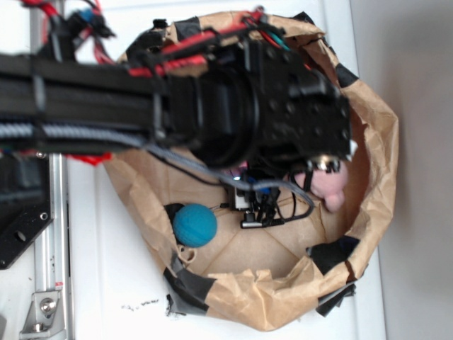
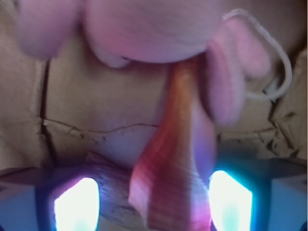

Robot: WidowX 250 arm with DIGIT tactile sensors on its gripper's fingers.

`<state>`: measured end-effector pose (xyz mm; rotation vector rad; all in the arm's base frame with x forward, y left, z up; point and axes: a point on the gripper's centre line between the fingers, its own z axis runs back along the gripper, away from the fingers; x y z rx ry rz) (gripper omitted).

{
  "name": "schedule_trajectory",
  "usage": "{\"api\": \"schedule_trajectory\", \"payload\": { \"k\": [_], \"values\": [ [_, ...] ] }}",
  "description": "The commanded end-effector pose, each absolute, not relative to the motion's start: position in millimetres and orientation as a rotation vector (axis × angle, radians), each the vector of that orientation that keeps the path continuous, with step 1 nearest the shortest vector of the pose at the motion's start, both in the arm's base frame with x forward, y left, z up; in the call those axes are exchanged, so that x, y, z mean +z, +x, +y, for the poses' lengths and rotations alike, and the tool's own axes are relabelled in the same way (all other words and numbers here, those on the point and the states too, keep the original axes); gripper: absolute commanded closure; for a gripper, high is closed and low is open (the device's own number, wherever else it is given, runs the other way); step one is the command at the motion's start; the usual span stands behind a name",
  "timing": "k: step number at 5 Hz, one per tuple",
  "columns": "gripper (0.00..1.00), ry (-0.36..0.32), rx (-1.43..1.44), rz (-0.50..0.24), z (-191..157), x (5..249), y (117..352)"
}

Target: Grab the shell.

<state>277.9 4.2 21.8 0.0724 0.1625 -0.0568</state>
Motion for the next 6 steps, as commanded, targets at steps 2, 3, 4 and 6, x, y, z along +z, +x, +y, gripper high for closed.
{"api": "schedule_trajectory", "payload": {
  "k": [2, 3, 4, 6],
  "values": [
    [1.0, 0.109, -0.052, 0.053, 3, 69, 278],
    [1.0, 0.138, -0.048, 0.011, 4, 99, 277],
    [1.0, 0.125, -0.011, -0.047, 5, 145, 271],
    [1.0, 0.031, -0.016, -0.126, -11, 184, 262]
  ]
}}
